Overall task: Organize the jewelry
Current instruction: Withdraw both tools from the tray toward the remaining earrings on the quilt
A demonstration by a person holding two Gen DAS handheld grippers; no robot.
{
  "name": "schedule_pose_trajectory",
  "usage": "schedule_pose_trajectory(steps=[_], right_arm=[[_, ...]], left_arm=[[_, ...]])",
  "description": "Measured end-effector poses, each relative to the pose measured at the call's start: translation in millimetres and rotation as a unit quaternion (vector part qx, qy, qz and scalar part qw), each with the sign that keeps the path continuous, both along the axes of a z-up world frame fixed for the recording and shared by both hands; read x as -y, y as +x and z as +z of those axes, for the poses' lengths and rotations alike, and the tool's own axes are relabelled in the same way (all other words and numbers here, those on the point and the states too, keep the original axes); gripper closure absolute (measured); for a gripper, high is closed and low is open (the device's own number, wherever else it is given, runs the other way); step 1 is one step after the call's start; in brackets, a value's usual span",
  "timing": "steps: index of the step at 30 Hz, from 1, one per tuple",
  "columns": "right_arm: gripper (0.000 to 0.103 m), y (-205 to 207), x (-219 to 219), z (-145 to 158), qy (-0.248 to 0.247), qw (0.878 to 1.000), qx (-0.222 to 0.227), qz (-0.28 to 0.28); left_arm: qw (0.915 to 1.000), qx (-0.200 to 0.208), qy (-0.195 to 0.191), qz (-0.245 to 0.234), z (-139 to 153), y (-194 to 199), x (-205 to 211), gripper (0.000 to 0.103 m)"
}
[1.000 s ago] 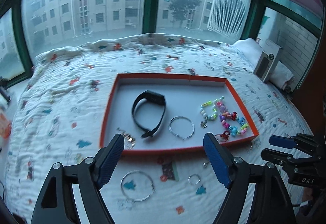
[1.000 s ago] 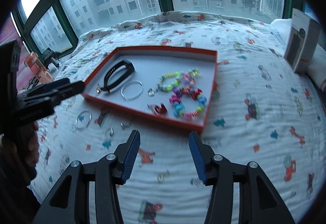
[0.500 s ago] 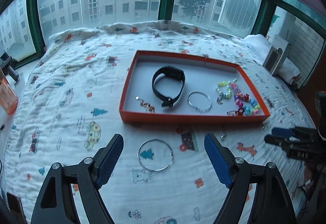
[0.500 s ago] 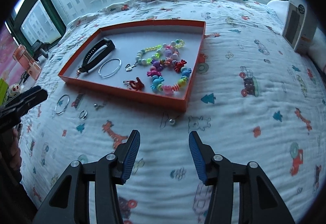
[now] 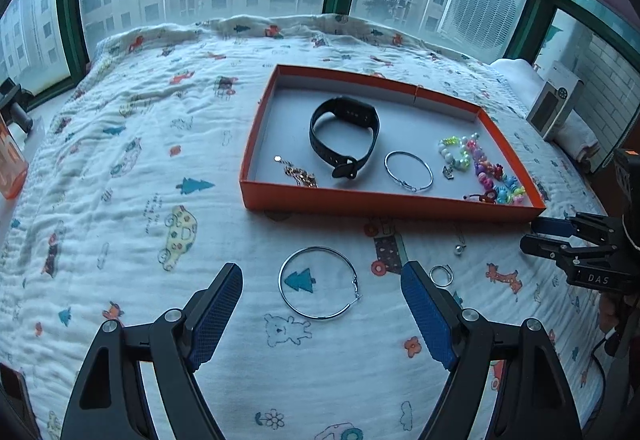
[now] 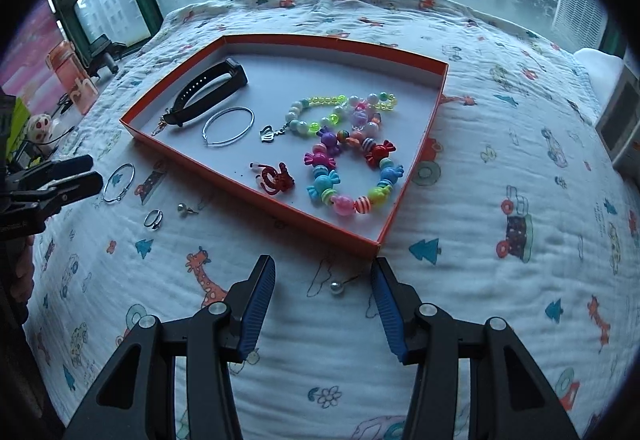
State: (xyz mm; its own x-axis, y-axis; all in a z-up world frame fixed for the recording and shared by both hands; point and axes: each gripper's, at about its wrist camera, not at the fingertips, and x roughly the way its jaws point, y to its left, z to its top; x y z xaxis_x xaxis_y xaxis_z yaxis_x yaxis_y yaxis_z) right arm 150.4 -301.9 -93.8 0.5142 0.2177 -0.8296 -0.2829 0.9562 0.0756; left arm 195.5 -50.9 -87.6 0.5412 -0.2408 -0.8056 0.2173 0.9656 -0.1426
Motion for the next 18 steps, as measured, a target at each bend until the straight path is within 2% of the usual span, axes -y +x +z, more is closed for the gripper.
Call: schedule_pose_trajectory(steps=[8, 18], right_arm=[[0.046, -4, 0, -1, -0.004, 0.999, 0.015, 0.050], [0.048, -10, -9, -1, -0.016, 0.994, 0.003, 0.109]], left_arm=[[1.0000, 0.001, 0.007, 0.002, -1, -1, 7, 0.016], [0.9998, 0.000, 0.019, -0.001, -1, -3, 11, 0.016]])
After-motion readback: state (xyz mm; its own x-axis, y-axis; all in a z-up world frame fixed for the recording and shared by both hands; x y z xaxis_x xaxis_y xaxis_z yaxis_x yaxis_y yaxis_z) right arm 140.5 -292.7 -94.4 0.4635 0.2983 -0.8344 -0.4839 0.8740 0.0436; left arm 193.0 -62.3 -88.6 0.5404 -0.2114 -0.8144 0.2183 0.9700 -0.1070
